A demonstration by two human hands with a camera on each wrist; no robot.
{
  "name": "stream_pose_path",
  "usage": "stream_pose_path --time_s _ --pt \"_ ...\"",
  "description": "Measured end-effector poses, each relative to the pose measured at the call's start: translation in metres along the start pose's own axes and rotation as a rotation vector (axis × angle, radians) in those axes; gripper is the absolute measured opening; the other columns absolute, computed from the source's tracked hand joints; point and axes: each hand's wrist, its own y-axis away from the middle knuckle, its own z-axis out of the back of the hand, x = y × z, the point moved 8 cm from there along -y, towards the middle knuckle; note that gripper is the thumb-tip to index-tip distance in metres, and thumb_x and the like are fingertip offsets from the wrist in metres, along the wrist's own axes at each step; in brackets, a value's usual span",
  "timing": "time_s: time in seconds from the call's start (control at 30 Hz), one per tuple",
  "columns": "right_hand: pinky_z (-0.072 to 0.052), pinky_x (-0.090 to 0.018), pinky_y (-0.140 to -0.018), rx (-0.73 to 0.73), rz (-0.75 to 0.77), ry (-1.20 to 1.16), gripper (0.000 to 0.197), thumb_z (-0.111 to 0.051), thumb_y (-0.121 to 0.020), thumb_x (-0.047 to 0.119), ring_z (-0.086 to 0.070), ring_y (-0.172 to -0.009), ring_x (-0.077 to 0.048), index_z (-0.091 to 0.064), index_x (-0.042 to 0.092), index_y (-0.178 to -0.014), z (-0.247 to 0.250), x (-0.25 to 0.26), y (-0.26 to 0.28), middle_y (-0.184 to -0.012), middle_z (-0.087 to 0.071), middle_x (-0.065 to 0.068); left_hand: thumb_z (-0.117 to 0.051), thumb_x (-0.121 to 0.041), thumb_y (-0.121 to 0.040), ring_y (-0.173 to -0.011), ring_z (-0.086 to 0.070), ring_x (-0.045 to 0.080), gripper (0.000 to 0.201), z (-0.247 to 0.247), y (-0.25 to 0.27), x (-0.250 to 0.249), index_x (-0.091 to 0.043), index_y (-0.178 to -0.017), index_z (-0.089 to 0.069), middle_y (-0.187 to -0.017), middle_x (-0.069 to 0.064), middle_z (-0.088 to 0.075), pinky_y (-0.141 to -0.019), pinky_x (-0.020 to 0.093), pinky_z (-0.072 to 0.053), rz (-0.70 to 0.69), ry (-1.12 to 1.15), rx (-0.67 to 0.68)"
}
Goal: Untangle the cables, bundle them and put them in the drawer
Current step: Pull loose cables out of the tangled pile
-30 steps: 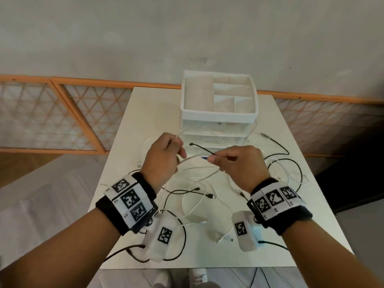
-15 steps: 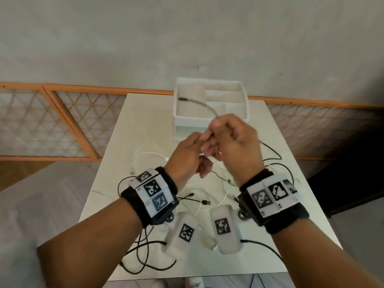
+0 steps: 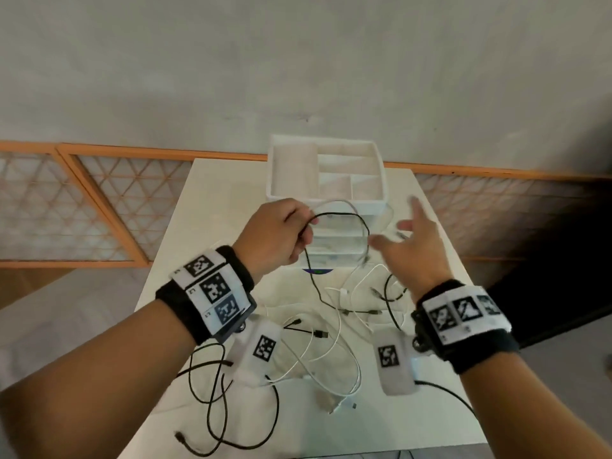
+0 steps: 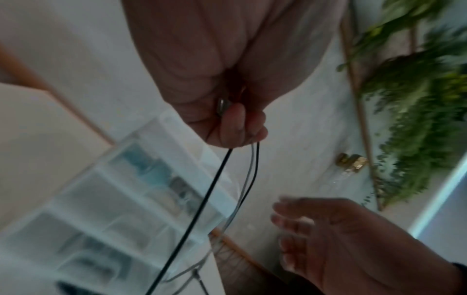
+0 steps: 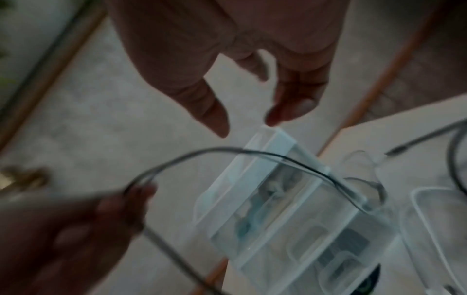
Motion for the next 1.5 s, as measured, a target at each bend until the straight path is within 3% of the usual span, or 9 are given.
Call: stream_pose_path --time_s 0.13,0.23,0.4,0.53,0.7,0.87,1.1,1.3,1.5 --pt "-0.038 -0.011 -0.063 0.041 0.375 0.074 0.018 -0.07 -0.089 0.033 -0.056 -0.061 0.003 -0.075 0.028 -0.106 -0.018 0.063 0.025 -0.065 -0.06 0.015 -0.041 -0.01 -0.103 -0.042 -0.039 0.012 0.025 -0.022 -0.002 -0.014 -0.003 -0.09 -0.062 -0.057 0.001 -0.058 -0.038 0.019 -0.03 -0.046 -0.049 0.084" --pt "-0.039 -0.013 -0.061 -0.064 0.388 0.034 0.018 -0.068 -0.091 0.029 -0.057 -0.056 0.0 -0.075 0.023 -0.076 0.007 0.066 0.008 -0.061 -0.065 0.012 -0.042 -0.011 -0.104 -0.045 -0.035 0.012 0.026 -0.02 0.004 0.012 -0.007 -0.087 -0.061 -0.055 -0.001 -0.054 -0.043 0.021 -0.027 0.043 0.008 0.087" --pt "-0.04 -0.014 -0.057 0.331 0.438 0.117 0.012 -0.078 -0.082 0.031 -0.052 -0.052 0.0 -0.074 0.031 -0.094 -0.028 0.066 0.024 -0.067 -0.067 0.007 -0.041 -0.009 -0.104 -0.044 -0.04 0.014 0.025 -0.015 0.01 0.025 -0.002 -0.09 -0.061 -0.06 0.005 -0.058 -0.043 0.023 -0.033 0.036 0.136 0.062" --pt "-0.042 -0.023 -0.057 0.123 0.463 0.133 0.016 -0.074 -0.086 0.036 -0.049 -0.051 -0.004 -0.074 0.023 -0.076 -0.026 0.064 0.018 -0.058 -0.061 0.01 -0.039 -0.011 -0.105 -0.043 -0.039 0.012 0.025 -0.009 0.009 0.018 -0.005 -0.092 -0.06 -0.058 0.003 -0.057 -0.041 0.022 -0.031 -0.014 0.138 0.049" --pt "-0.04 -0.015 -0.05 0.353 0.568 0.003 0.024 -0.077 -0.08 0.012 -0.046 -0.043 -0.005 -0.062 0.024 -0.094 -0.038 0.08 0.026 -0.062 -0.06 0.007 -0.043 -0.012 -0.104 -0.043 -0.038 0.013 0.025 -0.018 0.011 0.012 -0.003 -0.089 -0.06 -0.057 0.005 -0.059 -0.04 0.021 -0.031 -0.002 0.124 0.116" --pt "-0.042 -0.029 -0.056 0.242 0.522 0.071 0.02 -0.075 -0.08 0.025 -0.046 -0.051 -0.006 -0.057 0.029 -0.071 -0.044 0.066 0.016 -0.053 -0.053 0.015 -0.041 -0.008 -0.102 -0.042 -0.034 0.015 0.02 -0.018 0.005 0.006 -0.004 -0.089 -0.056 -0.056 0.009 -0.061 -0.042 0.021 -0.026 0.021 0.085 0.134" --pt "-0.046 -0.025 -0.051 -0.166 0.206 -0.124 0.024 -0.055 -0.098 0.033 -0.057 -0.046 -0.014 -0.07 0.019 -0.086 0.049 0.042 -0.052 -0.069 -0.071 -0.004 -0.039 -0.011 -0.104 -0.048 -0.043 0.0 0.025 -0.008 0.004 0.066 -0.004 -0.085 -0.054 -0.058 0.0 -0.053 -0.054 0.012 -0.035 0.023 -0.217 0.153" --pt "-0.049 -0.032 -0.056 -0.192 -0.006 -0.238 0.042 -0.039 -0.1 0.048 -0.064 -0.051 -0.019 -0.066 0.018 -0.092 0.058 0.016 -0.096 -0.085 -0.076 -0.005 -0.039 -0.012 -0.105 -0.049 -0.042 0.0 0.029 0.002 0.007 0.133 -0.008 -0.081 -0.056 -0.058 -0.008 -0.048 -0.058 0.013 -0.037 0.152 -0.257 0.106" --pt "-0.049 -0.034 -0.055 -0.201 0.119 -0.256 0.036 -0.029 -0.102 0.045 -0.066 -0.05 -0.015 -0.057 0.023 -0.095 0.06 0.036 -0.114 -0.104 -0.068 0.001 -0.036 -0.02 -0.105 -0.067 -0.045 0.017 0.028 0.022 0.016 0.169 -0.01 -0.088 -0.055 -0.068 0.002 -0.046 -0.057 0.021 -0.044 0.303 -0.303 0.087"
